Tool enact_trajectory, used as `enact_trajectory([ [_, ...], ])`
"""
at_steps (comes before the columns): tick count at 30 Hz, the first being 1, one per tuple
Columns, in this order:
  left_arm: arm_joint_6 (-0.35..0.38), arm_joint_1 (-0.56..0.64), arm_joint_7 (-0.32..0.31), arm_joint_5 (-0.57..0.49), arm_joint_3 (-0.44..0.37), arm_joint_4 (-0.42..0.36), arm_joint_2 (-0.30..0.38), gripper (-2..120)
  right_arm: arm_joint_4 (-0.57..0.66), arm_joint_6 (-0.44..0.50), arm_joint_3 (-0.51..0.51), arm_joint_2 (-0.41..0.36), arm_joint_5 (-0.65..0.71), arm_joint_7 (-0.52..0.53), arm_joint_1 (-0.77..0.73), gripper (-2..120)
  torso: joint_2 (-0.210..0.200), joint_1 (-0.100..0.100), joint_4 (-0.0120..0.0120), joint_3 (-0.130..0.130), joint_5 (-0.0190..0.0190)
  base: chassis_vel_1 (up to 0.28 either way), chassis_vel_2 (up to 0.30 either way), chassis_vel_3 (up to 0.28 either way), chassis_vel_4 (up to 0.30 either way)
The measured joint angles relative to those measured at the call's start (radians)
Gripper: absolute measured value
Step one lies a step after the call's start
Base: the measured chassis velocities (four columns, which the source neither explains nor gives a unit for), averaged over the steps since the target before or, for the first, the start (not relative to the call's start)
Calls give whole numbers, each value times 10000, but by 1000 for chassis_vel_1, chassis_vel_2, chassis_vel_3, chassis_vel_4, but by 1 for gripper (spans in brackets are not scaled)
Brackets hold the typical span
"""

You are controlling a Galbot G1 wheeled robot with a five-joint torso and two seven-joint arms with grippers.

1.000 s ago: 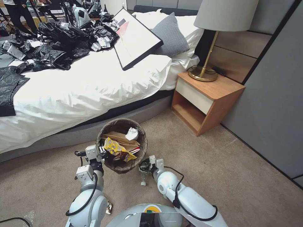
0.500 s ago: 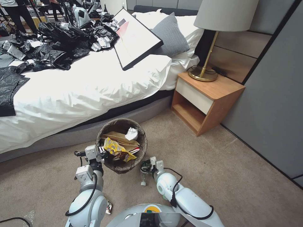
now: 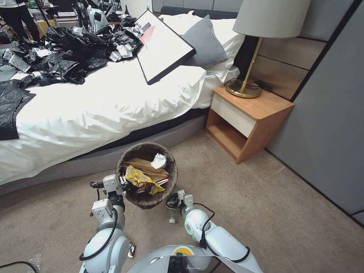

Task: Pick up the trash bin, then pick up the garbage from the floor and place it into the trash bin.

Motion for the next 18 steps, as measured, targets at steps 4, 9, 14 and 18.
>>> enact_trajectory([
  [4, -1, 13, 1, 12, 2, -4, -2, 0, -226, 80, 20, 97, -87, 1, 12, 100, 0, 0, 0, 0, 0, 0, 0, 0, 0],
  [9, -5, 44, 1, 18, -7, -22, -3, 0, -516, 215, 59, 202, -223, -63, 29, 100, 0, 0, 0, 0, 0, 0, 0, 0, 0],
  [14, -13, 53, 4, 80, 29, -23, -33, 0, -988, 373, 125, 371, -404, -182, 75, 100, 0, 0, 0, 0, 0, 0, 0, 0, 0],
  [18, -21, 68, 5, 113, 49, -21, -49, 0, -1268, 525, 210, 459, -540, -301, 95, 100, 1, 0, 1, -1, 2, 0, 0, 0, 0],
])
